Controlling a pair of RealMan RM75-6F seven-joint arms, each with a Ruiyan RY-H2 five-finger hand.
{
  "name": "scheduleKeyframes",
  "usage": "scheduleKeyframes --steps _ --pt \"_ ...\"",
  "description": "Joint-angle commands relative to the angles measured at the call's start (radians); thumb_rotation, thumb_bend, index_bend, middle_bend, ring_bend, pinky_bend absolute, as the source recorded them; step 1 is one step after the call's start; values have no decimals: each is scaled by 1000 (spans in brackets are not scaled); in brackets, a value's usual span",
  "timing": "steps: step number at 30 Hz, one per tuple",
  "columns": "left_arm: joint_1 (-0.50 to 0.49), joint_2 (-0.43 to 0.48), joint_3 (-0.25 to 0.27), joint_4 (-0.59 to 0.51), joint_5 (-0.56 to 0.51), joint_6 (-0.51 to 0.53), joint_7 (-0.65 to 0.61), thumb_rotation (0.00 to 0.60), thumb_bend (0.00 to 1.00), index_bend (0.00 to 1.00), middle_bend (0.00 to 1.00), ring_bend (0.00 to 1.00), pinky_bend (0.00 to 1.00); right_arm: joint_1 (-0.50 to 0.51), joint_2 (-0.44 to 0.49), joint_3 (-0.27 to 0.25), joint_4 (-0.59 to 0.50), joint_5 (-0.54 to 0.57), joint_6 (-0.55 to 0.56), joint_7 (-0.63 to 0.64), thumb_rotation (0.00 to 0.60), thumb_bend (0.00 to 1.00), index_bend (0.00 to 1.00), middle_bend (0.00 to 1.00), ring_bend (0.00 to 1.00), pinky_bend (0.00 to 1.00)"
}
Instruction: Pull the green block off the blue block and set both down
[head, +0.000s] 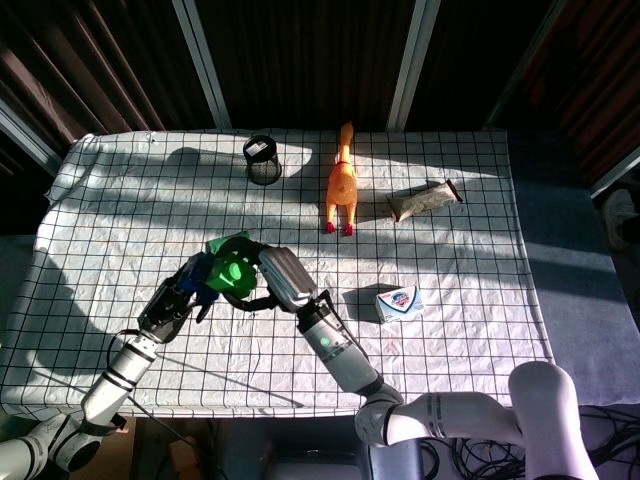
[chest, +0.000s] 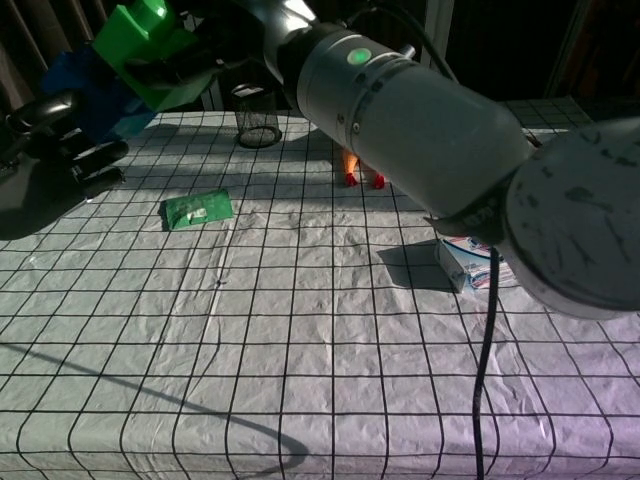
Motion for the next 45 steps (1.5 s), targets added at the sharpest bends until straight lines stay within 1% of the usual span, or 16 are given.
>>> scheduleKeyframes --steps 1,7,11,14,17,20,24,27,31,34,36,37,39,42,44,45 --pt "12 6 -12 -1 -5 19 -10 600 730 687 673 571 825 -12 16 4 -14 -6 5 16 600 326 820 632 537 438" --pt "40 28 -19 28 -10 45 -35 600 734 689 676 573 827 -51 82 15 -59 -29 20 56 600 326 820 633 537 439" --pt "70 55 -4 84 -15 52 25 600 733 691 680 576 828 -96 149 -2 -70 -63 44 65 600 325 819 633 537 440" --pt "94 84 20 125 -26 27 159 600 729 691 680 576 828 -129 202 -35 -52 -85 46 57 600 326 818 632 537 439" --pt "110 116 45 142 -55 -34 330 600 723 692 681 576 828 -160 254 -95 -9 -90 14 31 600 326 807 632 533 439" --pt "119 122 58 138 -82 -88 476 600 723 693 681 576 827 -178 265 -138 49 -83 -17 35 600 326 800 632 529 440" --pt "127 98 58 132 -119 -137 692 600 723 693 681 576 827 -190 240 -184 140 -61 -72 61 600 325 796 632 528 440" --pt "130 63 45 136 -151 -159 860 600 719 692 681 577 826 -186 190 -213 232 -50 -106 54 600 326 792 632 527 439" --pt "127 20 23 127 -194 -195 1013 600 712 685 679 561 805 -175 122 -232 329 -43 -141 45 600 325 777 632 518 439" --pt "126 12 17 124 -202 -203 1038 600 707 666 667 516 735 -172 108 -236 349 -43 -147 39 600 326 762 632 507 439" --pt "120 0 16 125 -204 -215 1073 600 688 627 631 435 557 -165 90 -248 377 -43 -162 18 600 325 730 631 484 432" --pt "117 -12 10 125 -212 -222 1100 600 668 595 597 385 441 -160 77 -254 397 -41 -175 5 600 325 692 621 460 424" --pt "115 -27 0 124 -222 -233 1142 600 625 531 526 301 288 -155 62 -259 416 -42 -191 -7 600 325 610 576 415 399" --pt "110 -40 4 127 -204 -239 1201 600 527 383 357 145 160 -144 85 -288 406 -32 -265 -51 600 325 401 426 301 318" --pt "107 -35 9 120 -198 -259 1205 600 474 279 229 47 88 -134 114 -293 381 5 -321 -89 600 325 186 290 189 226" --pt "105 -32 9 118 -196 -269 1200 600 452 223 162 13 52 -129 130 -293 364 26 -343 -108 600 325 110 245 151 188"
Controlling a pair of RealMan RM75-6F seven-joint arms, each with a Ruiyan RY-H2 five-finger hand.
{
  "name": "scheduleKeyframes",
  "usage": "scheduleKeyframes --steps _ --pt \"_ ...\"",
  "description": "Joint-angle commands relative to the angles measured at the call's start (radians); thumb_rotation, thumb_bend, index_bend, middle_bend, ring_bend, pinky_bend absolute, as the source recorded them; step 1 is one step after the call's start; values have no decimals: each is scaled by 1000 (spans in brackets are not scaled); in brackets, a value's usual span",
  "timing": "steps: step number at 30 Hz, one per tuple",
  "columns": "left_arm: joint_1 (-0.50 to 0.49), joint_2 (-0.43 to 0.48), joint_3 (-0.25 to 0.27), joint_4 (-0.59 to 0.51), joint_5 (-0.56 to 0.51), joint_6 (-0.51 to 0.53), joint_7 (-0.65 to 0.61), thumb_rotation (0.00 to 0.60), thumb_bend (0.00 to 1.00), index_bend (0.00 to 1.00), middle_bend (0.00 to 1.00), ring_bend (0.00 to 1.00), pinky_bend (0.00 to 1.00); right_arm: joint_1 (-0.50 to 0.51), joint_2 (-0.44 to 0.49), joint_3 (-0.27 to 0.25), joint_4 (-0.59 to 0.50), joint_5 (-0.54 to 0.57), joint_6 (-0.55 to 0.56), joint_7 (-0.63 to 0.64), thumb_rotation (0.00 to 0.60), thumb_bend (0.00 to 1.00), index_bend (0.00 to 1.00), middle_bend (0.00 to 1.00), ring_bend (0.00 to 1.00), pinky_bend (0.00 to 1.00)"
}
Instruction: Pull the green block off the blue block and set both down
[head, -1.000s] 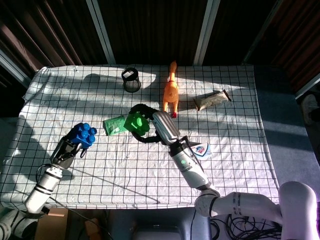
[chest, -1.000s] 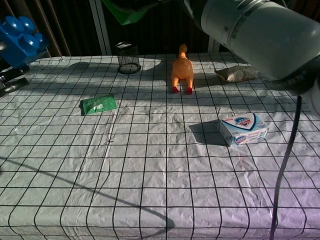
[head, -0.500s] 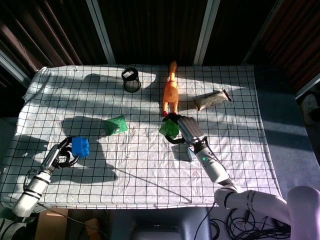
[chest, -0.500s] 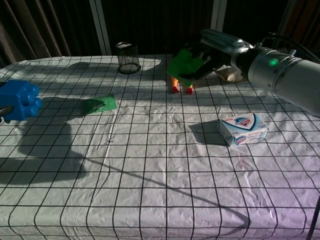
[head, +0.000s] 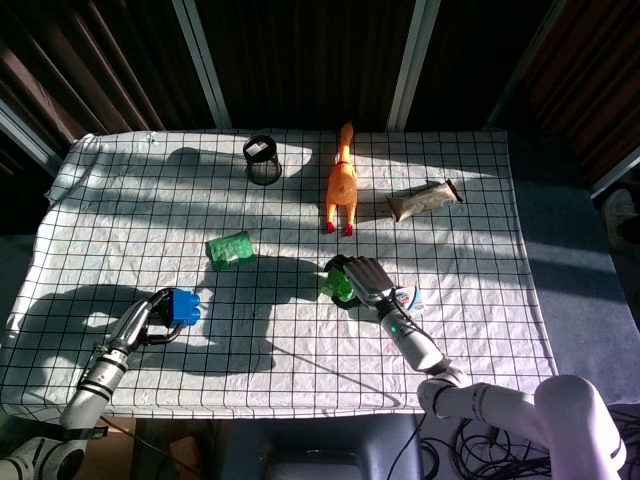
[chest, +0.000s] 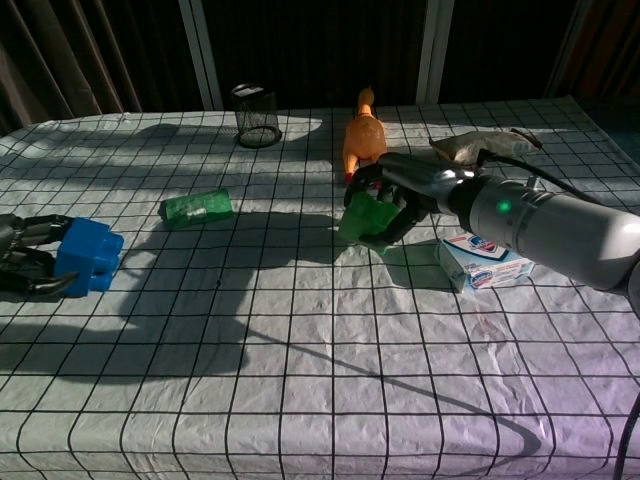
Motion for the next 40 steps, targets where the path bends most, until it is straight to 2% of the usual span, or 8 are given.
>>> scheduleKeyframes --steps 1,5,16,20,23,27,30,40 --pt "-7 -3 0 -5 9 -31 4 600 436 181 115 1 30 23 57 -19 -57 67 -99 -81 600 324 54 209 121 157" --pt "2 1 -5 -3 36 0 8 600 372 68 4 0 0 21 96 -11 -109 95 -111 -95 600 289 0 94 24 63" --pt "86 185 1 -171 152 244 112 600 308 16 0 0 0 -75 324 12 -366 9 49 -51 600 187 0 16 0 19" --pt "159 301 29 -235 147 325 295 600 313 12 0 0 0 -198 458 -31 -482 -53 219 -71 600 187 0 7 0 2" --pt "279 351 21 -303 25 448 610 600 317 7 0 0 0 -365 603 -128 -559 -106 423 -169 600 187 0 0 0 0" --pt "365 320 -6 -361 -60 578 826 600 317 0 0 0 0 -567 651 -209 -558 -85 668 -278 600 187 0 0 0 0" --pt "381 319 5 -382 -12 612 861 600 316 0 0 0 0 -680 623 -220 -504 -46 768 -215 600 187 0 0 0 0" --pt "383 343 36 -396 65 545 816 600 318 0 0 0 0 -753 616 -201 -437 -108 797 -117 600 187 0 0 0 0"
